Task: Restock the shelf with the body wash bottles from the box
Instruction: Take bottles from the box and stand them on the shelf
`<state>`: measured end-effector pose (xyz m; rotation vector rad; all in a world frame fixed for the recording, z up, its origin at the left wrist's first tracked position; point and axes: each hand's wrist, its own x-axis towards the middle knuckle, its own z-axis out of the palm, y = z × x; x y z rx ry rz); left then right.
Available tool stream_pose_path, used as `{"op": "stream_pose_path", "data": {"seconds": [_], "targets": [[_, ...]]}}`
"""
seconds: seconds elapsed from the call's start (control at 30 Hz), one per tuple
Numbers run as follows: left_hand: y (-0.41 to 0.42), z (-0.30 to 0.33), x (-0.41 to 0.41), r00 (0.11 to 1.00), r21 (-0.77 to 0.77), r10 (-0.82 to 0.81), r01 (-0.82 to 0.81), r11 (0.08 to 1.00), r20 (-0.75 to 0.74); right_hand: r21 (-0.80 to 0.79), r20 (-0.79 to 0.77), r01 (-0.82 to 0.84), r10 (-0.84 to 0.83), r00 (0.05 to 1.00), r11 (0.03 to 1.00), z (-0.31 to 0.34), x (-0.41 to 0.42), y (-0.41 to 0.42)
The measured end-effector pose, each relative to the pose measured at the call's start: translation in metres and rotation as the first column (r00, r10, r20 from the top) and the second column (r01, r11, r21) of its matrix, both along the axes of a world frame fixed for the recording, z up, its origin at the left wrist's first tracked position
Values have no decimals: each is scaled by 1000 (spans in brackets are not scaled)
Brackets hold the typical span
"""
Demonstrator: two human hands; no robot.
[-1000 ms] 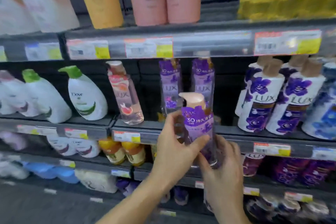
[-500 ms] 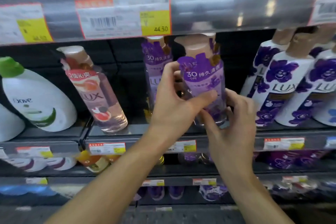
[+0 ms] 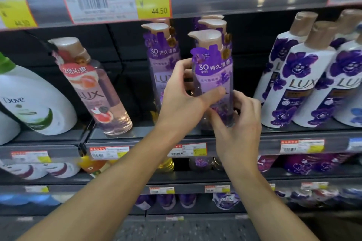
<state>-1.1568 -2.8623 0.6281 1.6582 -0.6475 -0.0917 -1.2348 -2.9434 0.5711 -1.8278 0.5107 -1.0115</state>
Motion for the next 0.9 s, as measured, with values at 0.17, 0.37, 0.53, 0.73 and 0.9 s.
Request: {"op": "stream_pose_path", "data": {"seconds": [0.17,0.37,0.53,0.73,0.9], "targets": [[-4,2,-1,995,103,7,-16,995,96,78,-13,-15,16,1000,997,-2,2,-2],[-1,2,-4,990,126,42,-60,990,137,54,-67,3,1,998,999,-5,4,-4],[-3,0,-5,984,161,43,-71,984,171,57,-71,-4,8,997,998,-6,4,-3],[-1,0,-10,983,208,44,-82,975,181,-110,-391,-78,29,920,991,-8,-7,-22],[18,0,-21,961,241,137,-196,950,240,-350,-759,-264,-107,642,899,-17,-36,-45]]}}
